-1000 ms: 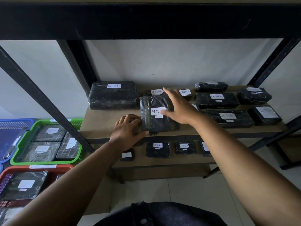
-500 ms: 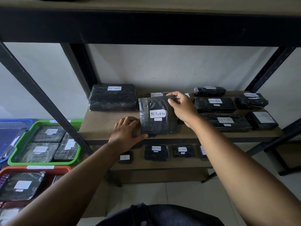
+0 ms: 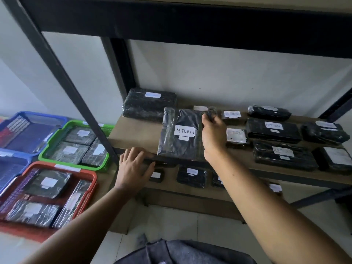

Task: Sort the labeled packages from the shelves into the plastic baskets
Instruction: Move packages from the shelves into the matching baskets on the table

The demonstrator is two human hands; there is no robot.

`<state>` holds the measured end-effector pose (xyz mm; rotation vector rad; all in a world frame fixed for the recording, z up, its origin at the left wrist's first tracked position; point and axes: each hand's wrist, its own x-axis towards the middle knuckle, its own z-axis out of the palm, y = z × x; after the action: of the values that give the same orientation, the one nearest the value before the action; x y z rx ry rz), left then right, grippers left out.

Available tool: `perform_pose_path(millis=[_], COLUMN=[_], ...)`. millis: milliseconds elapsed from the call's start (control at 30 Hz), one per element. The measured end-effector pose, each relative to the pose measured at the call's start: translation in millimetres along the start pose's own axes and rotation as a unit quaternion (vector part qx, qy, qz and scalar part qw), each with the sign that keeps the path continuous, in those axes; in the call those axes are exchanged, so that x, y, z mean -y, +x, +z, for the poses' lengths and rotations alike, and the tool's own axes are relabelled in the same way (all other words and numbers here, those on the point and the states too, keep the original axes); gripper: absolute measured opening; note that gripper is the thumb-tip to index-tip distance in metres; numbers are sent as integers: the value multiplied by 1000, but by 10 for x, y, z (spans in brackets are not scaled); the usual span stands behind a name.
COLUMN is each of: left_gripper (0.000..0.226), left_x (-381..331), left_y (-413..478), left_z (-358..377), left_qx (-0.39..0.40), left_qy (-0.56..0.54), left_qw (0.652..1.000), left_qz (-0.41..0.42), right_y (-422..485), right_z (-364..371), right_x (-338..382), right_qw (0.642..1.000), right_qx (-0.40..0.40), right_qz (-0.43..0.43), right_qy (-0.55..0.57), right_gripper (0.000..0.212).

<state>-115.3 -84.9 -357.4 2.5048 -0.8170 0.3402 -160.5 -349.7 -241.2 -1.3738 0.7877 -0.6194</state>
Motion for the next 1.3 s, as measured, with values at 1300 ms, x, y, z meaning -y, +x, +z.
perform_pose_path(millis=[1300], left_gripper=[46], left_x=[3324], left_y=[-2369], left_z=[-3017], left_qx=[-49], left_qy=[-623], left_qw=[650], left_qz=[-432], right_y=[-3928], right_z=[3965], right_x=[-1110], right_qw=[972], right_qx=[182], right_qz=[147], right_qy=[15], right_gripper=[12])
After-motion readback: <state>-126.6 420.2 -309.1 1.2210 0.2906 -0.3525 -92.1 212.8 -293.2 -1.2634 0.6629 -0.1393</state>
